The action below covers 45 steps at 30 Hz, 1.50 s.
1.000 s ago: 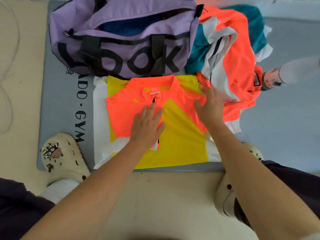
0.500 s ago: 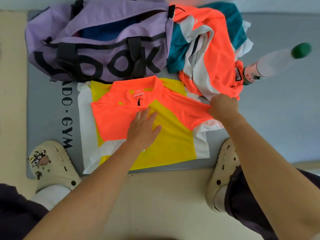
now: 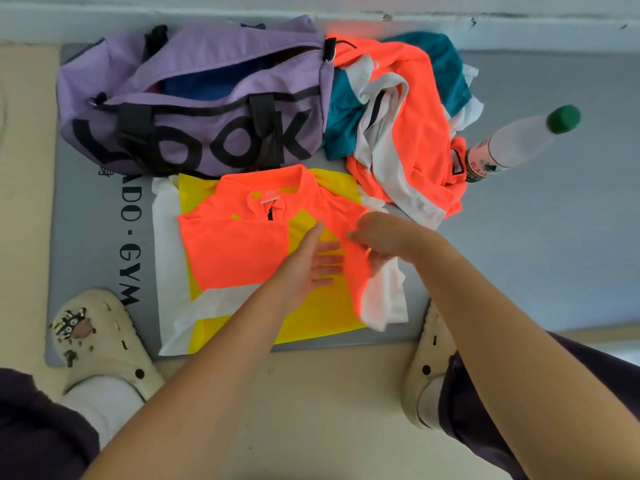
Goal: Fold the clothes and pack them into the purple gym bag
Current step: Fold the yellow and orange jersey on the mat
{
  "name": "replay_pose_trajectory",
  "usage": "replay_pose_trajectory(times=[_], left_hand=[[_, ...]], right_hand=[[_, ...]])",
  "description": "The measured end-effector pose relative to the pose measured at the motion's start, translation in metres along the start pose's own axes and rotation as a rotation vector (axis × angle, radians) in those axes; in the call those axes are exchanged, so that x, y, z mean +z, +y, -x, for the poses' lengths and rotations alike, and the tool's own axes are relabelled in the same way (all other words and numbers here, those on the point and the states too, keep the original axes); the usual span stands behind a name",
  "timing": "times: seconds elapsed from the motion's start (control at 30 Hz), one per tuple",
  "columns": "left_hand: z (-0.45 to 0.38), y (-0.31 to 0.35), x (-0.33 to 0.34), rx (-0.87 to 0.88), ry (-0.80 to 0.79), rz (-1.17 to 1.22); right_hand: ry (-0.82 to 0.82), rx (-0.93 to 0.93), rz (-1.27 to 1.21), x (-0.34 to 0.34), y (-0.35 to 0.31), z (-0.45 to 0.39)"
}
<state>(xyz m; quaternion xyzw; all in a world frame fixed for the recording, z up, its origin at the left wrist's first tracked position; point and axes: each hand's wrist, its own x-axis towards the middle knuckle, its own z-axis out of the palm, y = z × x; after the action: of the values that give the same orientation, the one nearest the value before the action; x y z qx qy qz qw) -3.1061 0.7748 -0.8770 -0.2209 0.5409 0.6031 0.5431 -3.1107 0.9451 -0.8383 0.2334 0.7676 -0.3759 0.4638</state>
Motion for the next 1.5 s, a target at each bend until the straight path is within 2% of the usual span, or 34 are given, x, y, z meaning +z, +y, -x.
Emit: replay_pose_trajectory(times=[0.03, 0.07, 0.1, 0.13, 0.2, 0.23, 0.33, 0.43, 0.5, 0.6, 0.77, 0.93, 1.0, 1.07, 1.2, 1.37, 1.5], left_hand=[[-0.001, -0.004, -0.003, -0.021, -0.045, 0.099], [-0.003, -0.008, -0.007, -0.027, -0.061, 0.168], [-0.006, -0.012, -0.012, -0.020, -0.048, 0.186], [-0.008, -0.016, -0.016, -0.007, -0.020, 0.161], [-0.011, -0.022, -0.025, 0.019, 0.072, 0.028], [-0.014, -0.026, -0.029, 0.018, 0.121, -0.047], [-0.016, -0.030, -0.036, -0.020, 0.198, -0.294], [-0.022, -0.024, -0.041, 0.003, 0.228, -0.508], [-0.026, -0.015, -0.042, 0.077, 0.247, -0.451], [-0.029, -0.003, -0.047, 0.150, 0.344, -0.227], [-0.029, -0.014, -0.048, 0.172, 0.408, -0.414], [-0.025, -0.016, -0.041, 0.394, 0.481, -0.382], [-0.025, -0.013, -0.041, 0.422, 0.507, -0.375], [-0.027, -0.011, -0.043, 0.365, 0.485, -0.395], [-0.028, -0.015, -0.044, 0.270, 0.357, -0.760], [-0.028, -0.017, -0.046, 0.330, 0.459, -0.695], [-0.027, -0.024, -0.047, 0.301, 0.429, -0.695]], right_hand=[[-0.102, -0.007, -0.256, 0.001, -0.006, 0.000], [-0.123, -0.025, -0.389, 0.000, -0.009, -0.002], [-0.077, -0.036, -0.432, -0.002, -0.009, -0.005], [0.024, -0.053, -0.403, -0.005, -0.007, -0.009], [0.277, -0.138, -0.182, -0.008, -0.001, -0.020], [0.345, -0.186, -0.088, -0.009, 0.002, -0.025], [0.282, -0.264, 0.091, -0.007, 0.007, -0.038], [0.243, -0.276, 0.419, -0.006, 0.009, -0.055], [0.277, -0.236, 0.505, -0.007, 0.009, -0.065], [0.433, -0.182, 0.488, -0.014, 0.010, -0.069], [0.495, -0.139, 0.576, -0.020, 0.014, -0.068], [0.567, -0.095, 0.636, -0.019, 0.010, -0.065], [0.579, -0.084, 0.622, -0.016, 0.010, -0.063], [0.610, -0.086, 0.606, -0.015, 0.011, -0.061], [0.669, -0.122, 0.529, -0.012, 0.013, -0.058], [0.786, -0.172, 0.093, 0.003, 0.038, -0.045], [0.721, 0.055, -0.103, 0.038, 0.085, -0.021]])
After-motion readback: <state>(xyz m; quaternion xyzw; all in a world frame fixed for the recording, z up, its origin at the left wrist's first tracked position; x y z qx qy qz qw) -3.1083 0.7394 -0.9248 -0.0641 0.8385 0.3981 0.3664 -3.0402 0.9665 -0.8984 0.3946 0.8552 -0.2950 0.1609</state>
